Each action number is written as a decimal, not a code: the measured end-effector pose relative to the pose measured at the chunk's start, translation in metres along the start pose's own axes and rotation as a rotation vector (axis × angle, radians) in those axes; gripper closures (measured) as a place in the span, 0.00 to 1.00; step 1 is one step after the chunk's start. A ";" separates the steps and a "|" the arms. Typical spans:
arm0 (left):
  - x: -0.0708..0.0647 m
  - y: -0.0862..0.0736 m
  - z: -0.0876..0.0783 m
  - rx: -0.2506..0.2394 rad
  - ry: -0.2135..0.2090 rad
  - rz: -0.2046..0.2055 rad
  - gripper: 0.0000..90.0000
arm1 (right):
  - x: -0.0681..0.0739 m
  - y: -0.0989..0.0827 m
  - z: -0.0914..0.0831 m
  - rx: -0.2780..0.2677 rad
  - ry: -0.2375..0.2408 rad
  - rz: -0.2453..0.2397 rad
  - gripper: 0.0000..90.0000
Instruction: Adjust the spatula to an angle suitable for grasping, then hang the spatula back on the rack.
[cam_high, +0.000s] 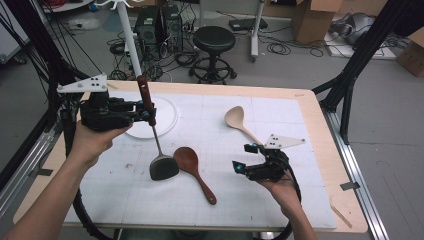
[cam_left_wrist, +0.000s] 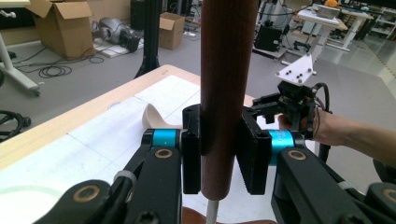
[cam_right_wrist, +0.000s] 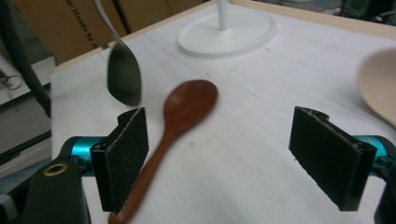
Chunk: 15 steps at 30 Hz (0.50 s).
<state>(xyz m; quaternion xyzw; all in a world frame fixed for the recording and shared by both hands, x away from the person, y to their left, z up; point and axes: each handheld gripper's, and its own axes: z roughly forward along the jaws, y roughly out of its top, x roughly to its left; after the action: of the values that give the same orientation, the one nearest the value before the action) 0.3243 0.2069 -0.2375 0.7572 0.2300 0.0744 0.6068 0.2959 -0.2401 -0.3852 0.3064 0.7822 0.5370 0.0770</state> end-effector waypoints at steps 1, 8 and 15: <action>0.001 0.001 0.000 0.000 -0.001 -0.001 0.82 | -0.002 -0.004 -0.005 -0.003 -0.009 0.008 0.21; 0.012 0.013 -0.007 -0.002 -0.002 0.003 0.81 | -0.013 -0.021 -0.028 -0.013 -0.076 0.042 0.19; 0.026 0.020 -0.009 -0.005 -0.012 -0.004 0.81 | -0.018 -0.031 -0.038 -0.017 -0.117 0.054 0.17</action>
<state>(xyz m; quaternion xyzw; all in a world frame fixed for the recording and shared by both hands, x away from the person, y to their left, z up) 0.3487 0.2233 -0.2207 0.7557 0.2277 0.0690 0.6101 0.2811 -0.2875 -0.4008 0.3576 0.7631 0.5268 0.1109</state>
